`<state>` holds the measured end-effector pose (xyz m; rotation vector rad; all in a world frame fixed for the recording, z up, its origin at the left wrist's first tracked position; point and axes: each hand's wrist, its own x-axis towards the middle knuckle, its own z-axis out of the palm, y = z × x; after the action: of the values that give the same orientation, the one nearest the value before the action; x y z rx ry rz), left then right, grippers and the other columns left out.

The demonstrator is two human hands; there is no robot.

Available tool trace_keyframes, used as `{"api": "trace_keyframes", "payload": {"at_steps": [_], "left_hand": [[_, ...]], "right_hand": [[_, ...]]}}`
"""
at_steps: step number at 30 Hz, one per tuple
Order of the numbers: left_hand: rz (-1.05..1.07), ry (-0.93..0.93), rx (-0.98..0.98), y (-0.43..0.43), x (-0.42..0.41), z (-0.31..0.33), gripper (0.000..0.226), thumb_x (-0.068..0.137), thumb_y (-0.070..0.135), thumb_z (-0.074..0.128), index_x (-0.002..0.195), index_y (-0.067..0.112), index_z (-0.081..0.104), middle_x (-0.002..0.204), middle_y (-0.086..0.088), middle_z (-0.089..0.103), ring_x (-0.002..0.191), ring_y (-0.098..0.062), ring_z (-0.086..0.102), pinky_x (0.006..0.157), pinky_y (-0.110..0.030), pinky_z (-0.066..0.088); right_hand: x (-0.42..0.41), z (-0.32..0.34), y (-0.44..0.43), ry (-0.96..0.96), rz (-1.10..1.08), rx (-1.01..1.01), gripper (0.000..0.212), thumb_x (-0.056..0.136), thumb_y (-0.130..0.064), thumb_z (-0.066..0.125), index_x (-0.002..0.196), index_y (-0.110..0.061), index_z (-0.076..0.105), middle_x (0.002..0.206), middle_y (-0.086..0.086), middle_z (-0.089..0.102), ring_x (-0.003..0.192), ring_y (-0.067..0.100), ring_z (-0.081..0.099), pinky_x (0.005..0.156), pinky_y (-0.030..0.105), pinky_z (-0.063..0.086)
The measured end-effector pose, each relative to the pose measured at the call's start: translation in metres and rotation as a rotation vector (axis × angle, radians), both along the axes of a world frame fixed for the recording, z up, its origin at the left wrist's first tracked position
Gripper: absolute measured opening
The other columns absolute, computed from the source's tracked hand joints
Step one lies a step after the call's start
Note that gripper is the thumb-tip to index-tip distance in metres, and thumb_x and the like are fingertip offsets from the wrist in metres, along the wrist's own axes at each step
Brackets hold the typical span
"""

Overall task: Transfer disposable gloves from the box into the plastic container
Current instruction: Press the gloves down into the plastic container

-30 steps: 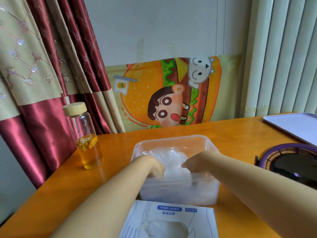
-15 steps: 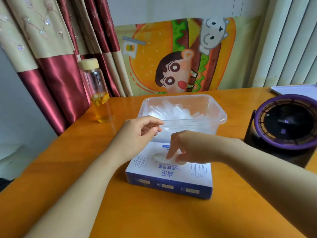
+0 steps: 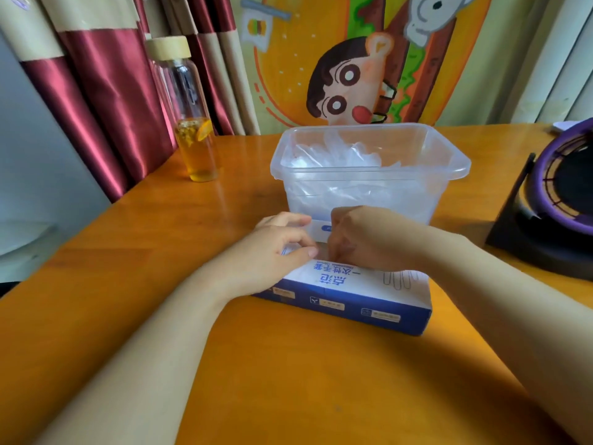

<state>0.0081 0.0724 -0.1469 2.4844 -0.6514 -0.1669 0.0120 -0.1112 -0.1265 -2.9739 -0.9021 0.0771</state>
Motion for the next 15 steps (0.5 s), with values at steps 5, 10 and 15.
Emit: {"api": "trace_keyframes", "payload": {"at_steps": [5, 10, 15], "left_hand": [[0.010, 0.058, -0.011, 0.000, -0.006, 0.003, 0.041, 0.082, 0.057, 0.052, 0.118, 0.040, 0.046, 0.140, 0.024, 0.034, 0.134, 0.001, 0.025, 0.107, -0.024, 0.026], [0.066, 0.069, -0.024, -0.003, -0.012, 0.005, 0.074, 0.064, 0.068, 0.054, 0.130, 0.040, 0.034, 0.139, 0.016, 0.038, 0.130, -0.006, 0.035, 0.100, -0.025, 0.035], [0.019, 0.024, -0.028, -0.005, -0.011, 0.002, 0.080, 0.064, 0.085, 0.055, 0.132, 0.046, 0.039, 0.136, 0.019, 0.047, 0.127, -0.008, 0.044, 0.103, -0.044, 0.042]], "right_hand": [[-0.004, 0.017, -0.008, -0.013, -0.011, 0.340, 0.008, 0.089, -0.025, 0.061, 0.089, -0.023, 0.068, 0.093, -0.009, 0.052, 0.074, 0.003, 0.052, 0.064, 0.010, 0.040], [-0.013, 0.026, 0.001, -0.160, -0.037, 0.536, 0.012, 0.095, -0.019, 0.052, 0.095, -0.020, 0.063, 0.091, -0.013, 0.055, 0.081, 0.009, 0.054, 0.069, 0.021, 0.043], [-0.017, 0.046, -0.001, -0.352, -0.133, 0.859, 0.010, 0.095, -0.012, 0.050, 0.092, -0.018, 0.057, 0.076, -0.015, 0.054, 0.069, 0.004, 0.053, 0.061, 0.009, 0.038]]}}
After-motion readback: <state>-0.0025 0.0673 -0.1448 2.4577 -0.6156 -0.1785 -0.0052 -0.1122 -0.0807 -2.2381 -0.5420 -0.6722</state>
